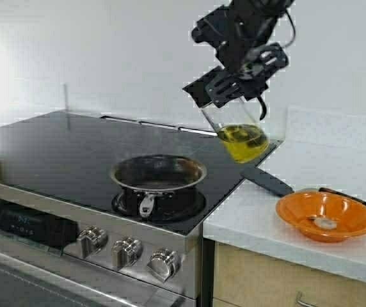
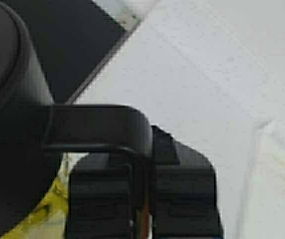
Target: Add oil to the pan and cook the shrimp and serve it
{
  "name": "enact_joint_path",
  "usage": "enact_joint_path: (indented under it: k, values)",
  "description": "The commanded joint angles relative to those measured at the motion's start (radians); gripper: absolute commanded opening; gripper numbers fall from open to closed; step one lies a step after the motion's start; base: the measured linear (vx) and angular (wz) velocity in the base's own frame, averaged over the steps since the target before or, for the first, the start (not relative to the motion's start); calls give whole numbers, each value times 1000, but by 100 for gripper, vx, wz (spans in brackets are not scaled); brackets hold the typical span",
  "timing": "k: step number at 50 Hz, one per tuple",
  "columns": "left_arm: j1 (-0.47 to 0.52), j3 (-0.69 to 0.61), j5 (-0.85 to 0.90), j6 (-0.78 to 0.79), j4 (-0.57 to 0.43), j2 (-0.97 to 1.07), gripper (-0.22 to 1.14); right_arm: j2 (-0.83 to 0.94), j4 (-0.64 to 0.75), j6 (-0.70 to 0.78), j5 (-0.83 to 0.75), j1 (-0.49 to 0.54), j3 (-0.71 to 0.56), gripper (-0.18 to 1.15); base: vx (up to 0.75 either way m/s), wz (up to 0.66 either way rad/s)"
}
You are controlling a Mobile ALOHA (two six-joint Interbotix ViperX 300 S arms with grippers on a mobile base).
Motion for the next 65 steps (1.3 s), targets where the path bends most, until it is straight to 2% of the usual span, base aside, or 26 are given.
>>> enact_joint_path:
  k: [1, 21, 34, 50, 65]
  values:
    - [2, -15, -5, -2, -2, 8, 3, 12, 34, -120, -6, 8, -95, 8, 0, 0]
    - [2, -18, -5, -2, -2, 8, 3, 127, 175, -469, -48, 11, -276, 8, 0, 0]
    - [2, -15, -2, -3, -2, -9, 3, 193, 178, -676, -101, 49, -374, 8, 0, 0]
    - [0, -15, 11, -3, -2, -15, 3, 255, 152, -778, -117, 67, -437, 7, 0, 0]
    - [0, -14, 11, -3, -2, -17, 3, 272, 5, -850, -126, 71, -426, 7, 0, 0]
